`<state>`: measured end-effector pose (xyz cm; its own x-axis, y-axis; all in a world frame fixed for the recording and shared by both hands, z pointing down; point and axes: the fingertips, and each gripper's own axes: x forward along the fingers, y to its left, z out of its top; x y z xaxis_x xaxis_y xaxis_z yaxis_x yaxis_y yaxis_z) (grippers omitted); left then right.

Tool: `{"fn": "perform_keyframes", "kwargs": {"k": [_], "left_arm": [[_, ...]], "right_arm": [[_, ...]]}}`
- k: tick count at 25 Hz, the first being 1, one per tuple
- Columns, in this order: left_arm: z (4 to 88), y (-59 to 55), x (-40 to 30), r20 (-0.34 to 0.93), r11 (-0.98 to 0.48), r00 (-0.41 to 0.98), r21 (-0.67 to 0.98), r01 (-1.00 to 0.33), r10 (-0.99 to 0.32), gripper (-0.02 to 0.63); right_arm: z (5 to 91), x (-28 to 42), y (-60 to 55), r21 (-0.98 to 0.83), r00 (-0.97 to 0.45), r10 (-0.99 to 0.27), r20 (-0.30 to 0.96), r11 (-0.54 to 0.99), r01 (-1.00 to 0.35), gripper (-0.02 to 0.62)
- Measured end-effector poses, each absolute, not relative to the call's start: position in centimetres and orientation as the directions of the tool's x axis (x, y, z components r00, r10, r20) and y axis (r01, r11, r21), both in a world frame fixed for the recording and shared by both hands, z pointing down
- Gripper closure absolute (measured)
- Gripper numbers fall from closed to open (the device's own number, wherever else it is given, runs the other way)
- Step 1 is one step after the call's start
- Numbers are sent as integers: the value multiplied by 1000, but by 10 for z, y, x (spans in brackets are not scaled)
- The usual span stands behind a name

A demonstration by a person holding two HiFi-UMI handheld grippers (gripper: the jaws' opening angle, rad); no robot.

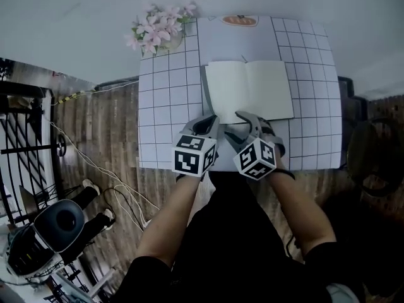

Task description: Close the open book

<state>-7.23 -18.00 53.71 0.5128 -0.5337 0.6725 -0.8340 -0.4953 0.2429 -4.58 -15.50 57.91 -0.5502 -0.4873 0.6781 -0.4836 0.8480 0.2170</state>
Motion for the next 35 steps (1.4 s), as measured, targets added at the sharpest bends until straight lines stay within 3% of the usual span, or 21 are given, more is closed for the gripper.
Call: {"fn": "perform_keyframes", "kwargs": {"k": [6, 11, 13, 17, 21, 28, 35], "left_arm": [[519, -180, -60, 652, -529, 542, 245, -813, -531, 594], [511, -181, -57, 637, -549, 556, 240, -801, -533, 594], [507, -181, -56, 639, -569, 561, 225, -791, -527, 592], [489, -184, -53, 621, -609, 564, 170, -774, -544, 590], [472, -190, -53, 606, -632, 562, 122, -765, -563, 515], [464, -190, -52, 601, -656, 577, 114, -746, -553, 512], [461, -192, -47, 608, -681, 584, 95, -726, -537, 512]], "right_arm": [[576, -48, -166, 309, -490, -552, 675, 814, -492, 321], [575, -41, -173, 382, -437, -596, 673, 787, -485, 509], [570, -39, -173, 388, -434, -613, 660, 773, -502, 551], [561, -30, -173, 386, -421, -626, 657, 758, -526, 560], [553, -14, -172, 367, -401, -635, 660, 739, -565, 566], [534, 31, -171, 145, -387, -678, 625, 587, -796, 571], [530, 63, -169, 102, -344, -698, 628, 512, -853, 560]]}}
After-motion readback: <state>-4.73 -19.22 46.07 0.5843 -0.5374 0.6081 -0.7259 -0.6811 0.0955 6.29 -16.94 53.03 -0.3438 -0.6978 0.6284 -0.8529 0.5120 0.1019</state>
